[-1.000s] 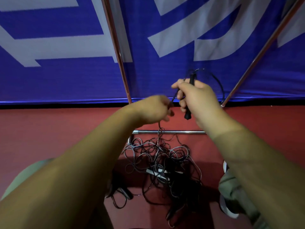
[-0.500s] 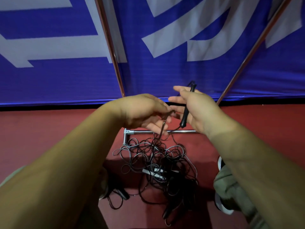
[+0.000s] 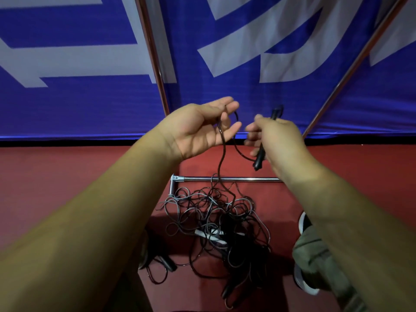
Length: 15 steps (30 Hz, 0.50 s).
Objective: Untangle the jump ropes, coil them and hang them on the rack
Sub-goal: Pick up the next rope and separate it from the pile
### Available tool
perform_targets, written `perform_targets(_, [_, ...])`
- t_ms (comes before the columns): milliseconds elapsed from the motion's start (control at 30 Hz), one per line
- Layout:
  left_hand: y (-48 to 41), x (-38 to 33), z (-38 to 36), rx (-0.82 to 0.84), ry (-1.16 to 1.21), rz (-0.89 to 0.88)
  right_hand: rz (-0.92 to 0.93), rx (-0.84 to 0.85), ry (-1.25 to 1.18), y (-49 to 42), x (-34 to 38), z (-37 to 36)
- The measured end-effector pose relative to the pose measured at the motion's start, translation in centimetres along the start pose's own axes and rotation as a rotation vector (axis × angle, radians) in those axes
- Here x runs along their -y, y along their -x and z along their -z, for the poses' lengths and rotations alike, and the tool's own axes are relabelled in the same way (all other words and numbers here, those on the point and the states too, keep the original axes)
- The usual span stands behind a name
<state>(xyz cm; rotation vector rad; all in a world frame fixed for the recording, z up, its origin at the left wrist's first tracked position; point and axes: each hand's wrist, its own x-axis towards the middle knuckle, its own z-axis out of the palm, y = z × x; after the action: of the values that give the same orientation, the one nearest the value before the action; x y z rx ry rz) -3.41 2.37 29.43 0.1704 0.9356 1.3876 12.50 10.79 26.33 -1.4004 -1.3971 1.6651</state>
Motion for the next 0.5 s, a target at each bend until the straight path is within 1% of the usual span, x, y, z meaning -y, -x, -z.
perform_targets(167, [-0.5,-0.3,0.2,-0.101,0.161,-0.134,-0.078,0.404,0.333,1.8,-1.6,-0.9])
perform_targets(267, [-0.5,-0.5,0.8,-0.179,0.167,-0.226,-0.139,0.606,0.377,2.3,-2.6,-0.9])
perform_targets(367, [-0.2,-0.6,1.1,-0.240,0.086,-0.319,-0.075,0.680,0.391,2.2,-2.5,-0.7])
perform_targets(500, [-0.7,-0.7,1.5,-0.316,-0.024,-0.341,-0.053,0.766,0.364,2.0,-1.8,-0.3])
